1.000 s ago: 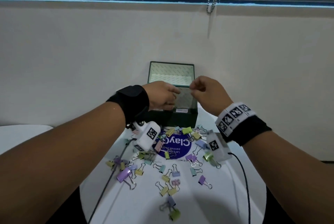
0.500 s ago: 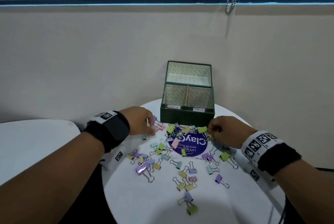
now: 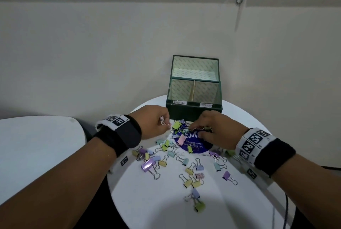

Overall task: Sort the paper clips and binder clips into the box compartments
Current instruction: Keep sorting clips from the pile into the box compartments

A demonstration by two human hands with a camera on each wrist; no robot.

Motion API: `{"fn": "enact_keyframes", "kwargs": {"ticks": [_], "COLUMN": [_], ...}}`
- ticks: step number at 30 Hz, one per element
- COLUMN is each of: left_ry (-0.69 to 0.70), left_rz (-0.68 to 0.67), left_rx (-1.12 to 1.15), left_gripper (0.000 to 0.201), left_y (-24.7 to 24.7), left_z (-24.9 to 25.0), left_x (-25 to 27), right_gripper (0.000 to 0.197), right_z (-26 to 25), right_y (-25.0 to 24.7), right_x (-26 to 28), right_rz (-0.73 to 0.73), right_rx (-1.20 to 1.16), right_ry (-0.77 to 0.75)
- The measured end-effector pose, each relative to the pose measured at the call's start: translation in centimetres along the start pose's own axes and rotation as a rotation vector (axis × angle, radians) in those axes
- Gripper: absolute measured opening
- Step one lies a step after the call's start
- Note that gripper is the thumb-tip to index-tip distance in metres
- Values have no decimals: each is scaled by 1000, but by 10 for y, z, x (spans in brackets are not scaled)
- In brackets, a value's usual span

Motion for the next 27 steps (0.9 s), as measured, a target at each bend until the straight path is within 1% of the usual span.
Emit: {"fn": "enact_keyframes", "kwargs": {"ticks": [2,4,5,8,10,11,13,14,17,20,22,23,25,27], "left_ry": [36,41,35,21,3,11,43,42,31,32,31,24,6,-16], "left_rz": [-45,-102,-129,-161,-161,-174,-212,-222,-211,-189,-167,-157,-152,-162], "left_rx": [7,20,21,-23,-72,-101,-139,-138,-138,-126,-128,-137,-157,-158], "left_gripper": [8,4,9,21,24,24,28,27,12,7,10,14,25,29], "left_y": [5,9,10,12,12,13,16,17,17,19,18,17,17,18], "left_z": [5,11,14,17,16,17,19,19,17,16,15,15,12,10], "left_x": [4,6,6,3,3,3,3,2,-3,-3,-2,-2,-2,-2], "right_gripper": [38,39,37,21,10,8,12,16,25,31,41,45,48,49], "right_z": [-8,-13,-14,-16,-16,-16,-16,-16,-15,-13,-12,-12,-11,-13], "right_y": [6,11,12,8,6,6,4,4,4,2,2,3,8,12], "right_x": [-9,-15,-17,-20,-20,-20,-20,-20,-19,-19,-20,-21,-22,-22], "right_rz": [-35,-67,-67,-47,-43,-37,-23,-22,-26,32,50,35,-29,-99], "right_rx": [65,121,127,131,139,134,117,105,67,25,6,14,79,154], "right_ry": [-38,-30,-22,-23,-31,-24,12,32,74,86,80,73,50,28]}}
Point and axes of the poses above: each hand's wrist, its own x-axis away from the middle knuckle, its own y-axis out of the palm, z = x × y, the point moved 4 cm from there along -x, towards the middle knuckle, and after that the axes turned 15 degrees about x, right-handed, at the moved point
